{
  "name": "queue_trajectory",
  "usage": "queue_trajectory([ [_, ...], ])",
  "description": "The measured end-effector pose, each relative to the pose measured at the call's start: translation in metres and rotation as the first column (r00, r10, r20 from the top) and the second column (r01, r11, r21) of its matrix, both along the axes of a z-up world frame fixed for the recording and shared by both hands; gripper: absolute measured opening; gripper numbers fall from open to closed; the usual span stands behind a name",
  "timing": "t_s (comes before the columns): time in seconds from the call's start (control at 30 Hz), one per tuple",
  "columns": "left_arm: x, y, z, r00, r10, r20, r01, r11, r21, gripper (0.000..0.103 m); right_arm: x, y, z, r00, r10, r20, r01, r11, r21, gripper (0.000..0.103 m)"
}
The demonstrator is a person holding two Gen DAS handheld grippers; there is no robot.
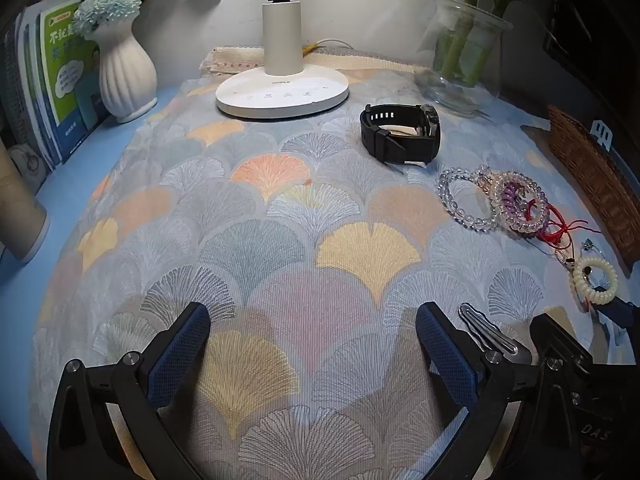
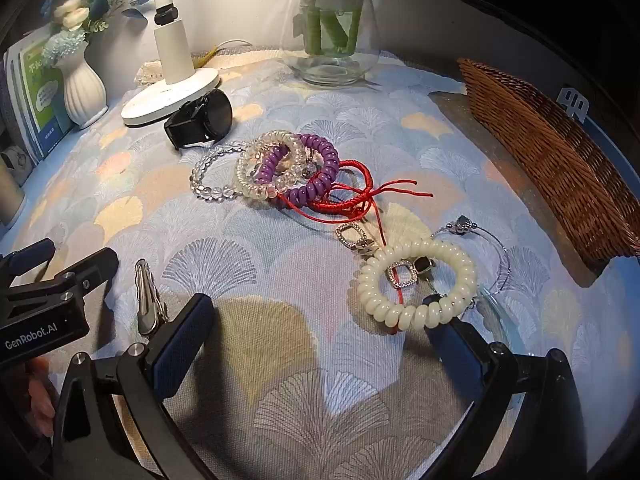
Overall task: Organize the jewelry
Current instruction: 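Move both tools toward the jewelry pile beside the wicker basket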
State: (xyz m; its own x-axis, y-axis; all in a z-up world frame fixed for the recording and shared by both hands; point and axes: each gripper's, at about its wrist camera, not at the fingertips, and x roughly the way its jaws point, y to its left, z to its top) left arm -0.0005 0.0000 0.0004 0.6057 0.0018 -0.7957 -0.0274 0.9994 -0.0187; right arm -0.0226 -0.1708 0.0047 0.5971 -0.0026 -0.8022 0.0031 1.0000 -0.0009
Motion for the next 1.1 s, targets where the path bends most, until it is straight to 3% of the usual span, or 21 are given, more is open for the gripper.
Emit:
queue_trajectory([
  [0.1,-0.001,0.000,0.000,1.000,-0.003,-0.008,0.003,1.000,0.002,0.102,0.001,-0.002,0.001,0.998,0.046,-0.034,-0.046,0.999,-0.002,0.103],
  [0.17,-0.003,-0.001,0.001,1.000,-0.008,-0.024,0.008,1.000,0.002,0.102,-0.001,-0.001,0.005,0.983,0.143,-0.114,-0.145,0.989,-0.010,0.103],
  [0.27,-0.017,-0.004,0.001,0.998,-0.012,-0.057,0.012,1.000,-0.005,0.102,-0.021,-0.008,0.006,0.976,0.204,-0.080,-0.206,0.979,-0.013,0.103],
  [0.37,-0.035,-0.012,0.006,0.999,-0.019,-0.043,0.019,1.000,0.001,0.102,-0.032,-0.012,0.013,0.963,0.252,-0.095,-0.252,0.968,0.003,0.102],
  [0.43,-0.053,-0.016,0.018,0.998,-0.038,0.050,0.039,0.999,-0.019,0.102,-0.043,-0.018,0.021,0.963,0.268,-0.036,-0.267,0.963,0.033,0.093],
  [0.57,-0.066,-0.032,0.056,0.966,-0.112,0.234,0.116,0.993,-0.002,0.102,-0.058,-0.046,0.063,0.950,0.235,0.203,-0.236,0.971,-0.020,0.094],
  [0.63,-0.065,-0.042,0.064,0.945,-0.154,0.290,0.148,0.988,0.043,0.102,-0.050,-0.062,0.073,0.943,0.214,0.257,-0.218,0.976,-0.013,0.097],
  [0.7,-0.056,-0.046,0.060,0.945,-0.150,0.290,0.137,0.988,0.067,0.102,-0.036,-0.075,0.068,0.947,0.192,0.257,-0.199,0.980,0.000,0.097],
  [0.8,-0.043,-0.040,0.043,0.963,-0.142,0.228,0.149,0.989,-0.013,0.102,-0.029,-0.089,0.062,0.959,0.167,0.230,-0.187,0.980,0.065,0.096],
  [0.9,-0.050,-0.035,0.044,0.953,-0.128,0.276,0.143,0.989,-0.032,0.102,-0.032,-0.084,0.063,0.952,0.171,0.255,-0.186,0.982,0.036,0.096],
  [1.1,-0.047,-0.036,0.040,0.958,-0.124,0.258,0.137,0.990,-0.034,0.102,-0.040,-0.065,0.051,0.946,0.200,0.255,-0.190,0.980,-0.061,0.096],
])
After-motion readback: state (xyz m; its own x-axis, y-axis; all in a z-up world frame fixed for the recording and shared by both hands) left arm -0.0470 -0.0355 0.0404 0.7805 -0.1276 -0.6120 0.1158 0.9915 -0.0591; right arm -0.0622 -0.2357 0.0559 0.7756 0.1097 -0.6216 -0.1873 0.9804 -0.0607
